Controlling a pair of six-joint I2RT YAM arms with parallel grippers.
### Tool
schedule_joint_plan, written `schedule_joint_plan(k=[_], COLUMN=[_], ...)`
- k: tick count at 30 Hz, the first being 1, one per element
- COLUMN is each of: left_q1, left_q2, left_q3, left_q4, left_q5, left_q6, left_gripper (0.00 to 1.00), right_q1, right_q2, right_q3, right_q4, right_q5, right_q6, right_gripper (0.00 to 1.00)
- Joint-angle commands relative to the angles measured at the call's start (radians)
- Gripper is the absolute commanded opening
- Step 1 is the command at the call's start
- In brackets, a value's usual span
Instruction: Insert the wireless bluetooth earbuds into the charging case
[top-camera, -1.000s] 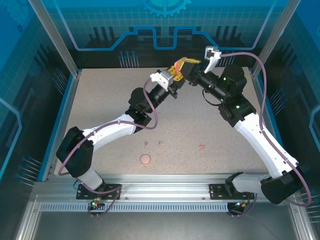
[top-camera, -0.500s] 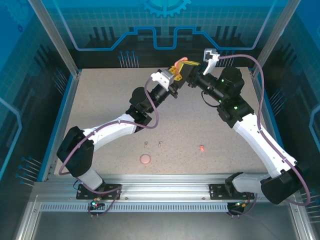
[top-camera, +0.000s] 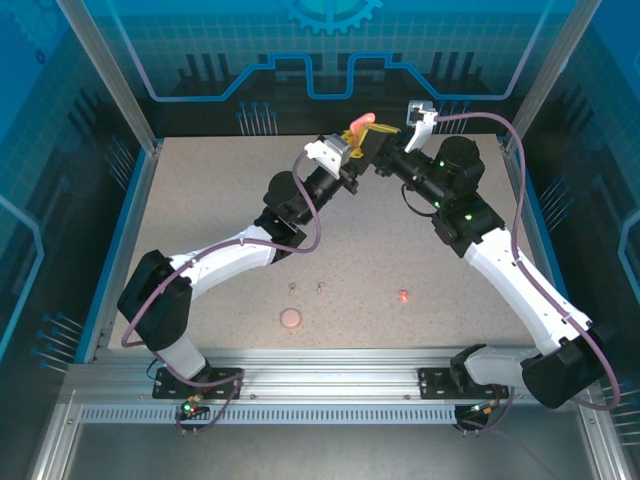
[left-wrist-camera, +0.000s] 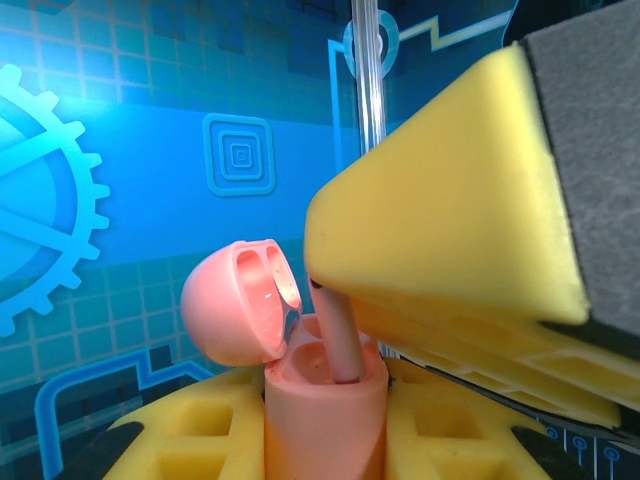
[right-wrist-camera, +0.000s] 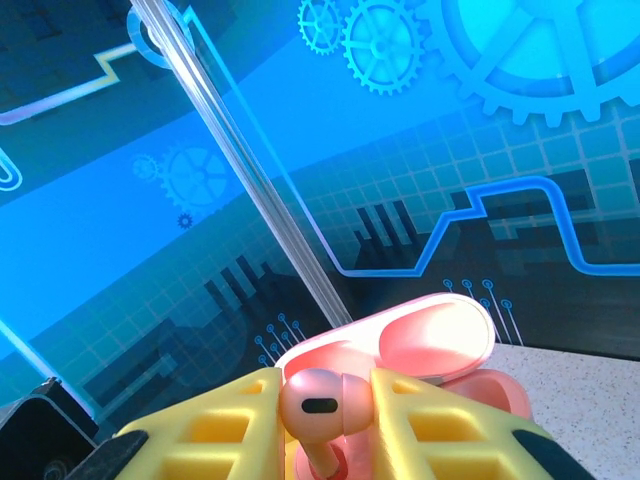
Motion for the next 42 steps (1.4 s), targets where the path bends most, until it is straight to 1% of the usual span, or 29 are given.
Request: schedule_joint_plan(k=[1, 8, 11, 19, 25, 27, 29, 32, 35, 38, 39, 42], left_q1=[-0.012, -0.018, -0.024, -0.024, -0.027, -0.026, -0.026, -0.029, -0.03, -0.032, -0.032, -0.032], left_q2=[0.002, 0.008, 0.009, 0.005, 0.008, 0.008, 0.009, 0.009, 0.011, 0.011, 0.01, 0.009], left_q3=[0.047, 0.052, 0.054, 0.059, 0.06, 0.058, 0.055, 0.046, 0.039, 0.034, 0.032, 0.027], left_q4=[0.038, 0.044, 0.045, 0.045, 0.04, 0.036, 0.032, 0.029, 0.028, 0.027, 0.026, 0.025], left_q5=[-0.017, -0.035, -0.038, -0.062, -0.069, -0.069, -0.069, -0.072, -0.078, -0.08, -0.08, -0.08], left_q6=[-0.013, -0.012, -0.01, 0.004, -0.001, -0.006, -0.014, -0.019, -0.025, -0.028, -0.031, -0.035], left_gripper=[0.0, 0.0, 0.0, 0.0, 0.0, 0.0, 0.0, 0.0, 0.0, 0.0, 0.0, 0.0], right_q1=[0.02, 0.067, 0.078, 0.087, 0.092, 0.092, 0.092, 0.092, 0.092, 0.087, 0.084, 0.074], right_q2=[0.005, 0.007, 0.009, -0.008, -0.019, -0.019, -0.015, -0.007, 0.006, 0.011, 0.014, 0.016], right_q3=[-0.003, -0.008, -0.016, -0.05, -0.065, -0.064, -0.053, -0.024, 0.008, 0.018, 0.024, 0.032], right_q4=[0.009, -0.01, -0.011, -0.038, -0.075, -0.082, -0.096, -0.127, -0.161, -0.173, -0.183, -0.189], right_q5=[0.032, 0.101, 0.126, 0.171, 0.198, 0.214, 0.229, 0.25, 0.263, 0.276, 0.278, 0.277], right_q6=[-0.03, -0.079, -0.075, -0.078, -0.074, -0.07, -0.067, -0.055, -0.045, -0.028, -0.019, 0.0], right_gripper=[0.25, 0.25, 0.25, 0.24, 0.26, 0.28, 0.33, 0.35, 0.41, 0.5, 0.52, 0.54])
